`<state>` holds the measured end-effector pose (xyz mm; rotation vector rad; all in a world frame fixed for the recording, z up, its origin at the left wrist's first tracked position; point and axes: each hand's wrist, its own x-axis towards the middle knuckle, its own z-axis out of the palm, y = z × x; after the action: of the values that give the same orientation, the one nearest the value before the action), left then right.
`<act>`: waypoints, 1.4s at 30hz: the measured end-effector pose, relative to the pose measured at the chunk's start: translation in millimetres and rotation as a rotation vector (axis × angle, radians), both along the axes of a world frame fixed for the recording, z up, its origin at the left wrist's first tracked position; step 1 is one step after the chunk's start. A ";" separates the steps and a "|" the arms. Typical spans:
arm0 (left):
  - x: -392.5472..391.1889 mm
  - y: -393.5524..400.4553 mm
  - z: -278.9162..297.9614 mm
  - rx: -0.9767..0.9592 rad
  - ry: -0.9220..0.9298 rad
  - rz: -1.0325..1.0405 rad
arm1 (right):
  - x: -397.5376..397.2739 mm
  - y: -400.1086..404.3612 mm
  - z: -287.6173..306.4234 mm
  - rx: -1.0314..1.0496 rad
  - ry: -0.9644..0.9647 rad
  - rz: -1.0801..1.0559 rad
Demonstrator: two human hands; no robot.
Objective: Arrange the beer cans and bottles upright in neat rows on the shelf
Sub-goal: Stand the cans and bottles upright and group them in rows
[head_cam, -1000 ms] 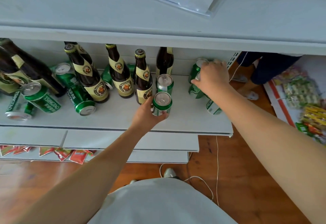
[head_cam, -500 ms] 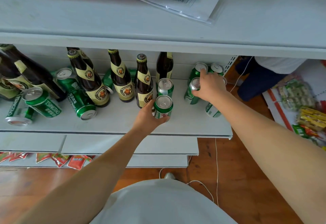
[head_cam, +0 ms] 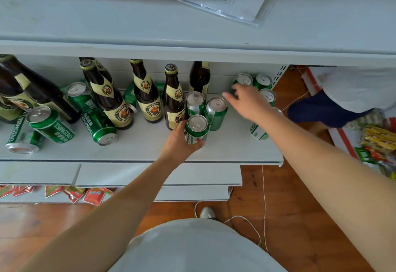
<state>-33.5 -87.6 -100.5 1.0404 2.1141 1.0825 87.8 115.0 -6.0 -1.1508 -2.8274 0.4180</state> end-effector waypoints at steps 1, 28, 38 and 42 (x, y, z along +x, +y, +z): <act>0.4 -0.2 0.1 -0.007 0.009 0.003 | 2.9 9.3 3.5 0.124 -0.006 -0.024; 21.3 20.4 -4.9 -0.091 0.069 0.180 | -39.5 43.9 -11.3 0.227 -0.080 0.021; -38.8 -53.6 21.5 -0.038 0.421 0.598 | -40.2 -1.6 18.8 0.327 0.315 0.021; -83.3 -87.7 18.5 -0.203 0.437 0.977 | -56.7 -46.1 25.8 0.066 0.537 0.009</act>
<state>-116.8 -175.2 -81.9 0.0763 3.1346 1.0389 31.1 68.9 19.8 -0.8525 -2.3595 0.5350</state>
